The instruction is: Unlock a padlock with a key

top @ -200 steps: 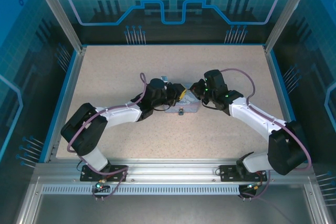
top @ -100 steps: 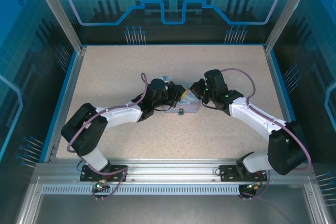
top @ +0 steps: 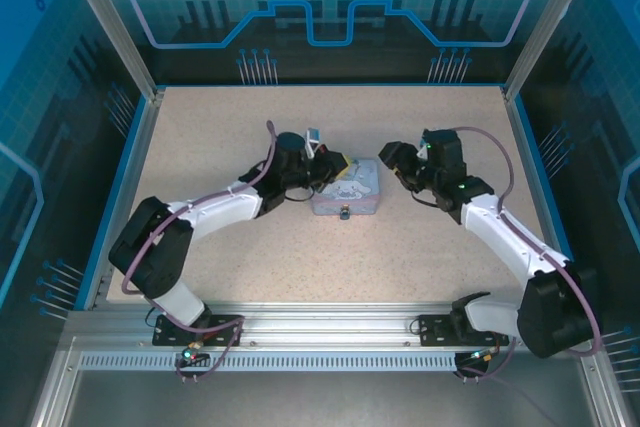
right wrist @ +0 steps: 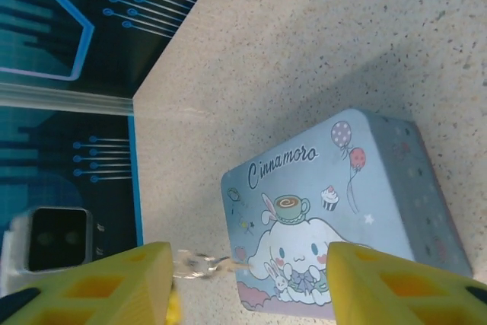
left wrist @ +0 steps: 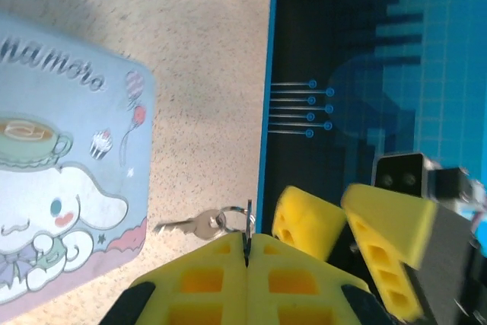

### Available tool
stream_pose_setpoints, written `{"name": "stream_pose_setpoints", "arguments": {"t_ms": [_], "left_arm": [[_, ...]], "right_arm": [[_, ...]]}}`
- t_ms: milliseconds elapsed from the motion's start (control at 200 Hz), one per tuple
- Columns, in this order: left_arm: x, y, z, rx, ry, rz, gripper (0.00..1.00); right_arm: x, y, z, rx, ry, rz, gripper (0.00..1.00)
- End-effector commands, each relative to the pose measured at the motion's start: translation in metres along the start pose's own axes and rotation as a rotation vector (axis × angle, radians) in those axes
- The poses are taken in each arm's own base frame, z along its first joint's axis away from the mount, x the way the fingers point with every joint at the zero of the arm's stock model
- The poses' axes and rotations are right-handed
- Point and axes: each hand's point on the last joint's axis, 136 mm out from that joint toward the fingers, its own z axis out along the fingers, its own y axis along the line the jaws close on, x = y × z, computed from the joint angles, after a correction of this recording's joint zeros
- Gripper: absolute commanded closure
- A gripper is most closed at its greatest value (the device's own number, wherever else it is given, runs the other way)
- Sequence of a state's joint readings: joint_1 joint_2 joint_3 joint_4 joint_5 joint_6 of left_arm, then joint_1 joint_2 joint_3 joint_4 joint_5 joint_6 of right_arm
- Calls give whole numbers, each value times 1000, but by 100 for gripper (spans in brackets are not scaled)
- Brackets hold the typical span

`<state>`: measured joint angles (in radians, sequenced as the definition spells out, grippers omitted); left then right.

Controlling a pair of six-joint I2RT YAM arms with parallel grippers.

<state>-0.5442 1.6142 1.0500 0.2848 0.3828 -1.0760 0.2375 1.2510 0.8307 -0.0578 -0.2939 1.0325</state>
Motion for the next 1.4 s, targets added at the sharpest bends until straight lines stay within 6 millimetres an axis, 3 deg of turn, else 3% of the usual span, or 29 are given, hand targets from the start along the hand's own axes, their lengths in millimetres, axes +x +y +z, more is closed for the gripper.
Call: {"name": "stream_pose_setpoints", "arguments": {"t_ms": [0, 305, 605, 625, 710, 1095, 1396], "left_arm": [[10, -31, -22, 63, 161, 261, 100], [3, -38, -43, 178, 340, 333, 100], [9, -34, -38, 204, 404, 335, 100], [9, -33, -38, 203, 403, 335, 100], [6, -32, -34, 200, 392, 325, 100], [-8, -27, -22, 210, 314, 269, 100], [-10, -22, -19, 199, 298, 257, 100]], "right_arm": [[16, 25, -1, -193, 148, -160, 40], [23, 63, -10, -392, 220, -342, 43], [24, 77, 7, -480, 258, -290, 49], [20, 87, 5, -498, 247, -303, 49], [23, 92, 8, -513, 256, -300, 51], [42, 104, 25, -540, 294, -275, 53], [46, 101, 24, -537, 296, -273, 58]]}}
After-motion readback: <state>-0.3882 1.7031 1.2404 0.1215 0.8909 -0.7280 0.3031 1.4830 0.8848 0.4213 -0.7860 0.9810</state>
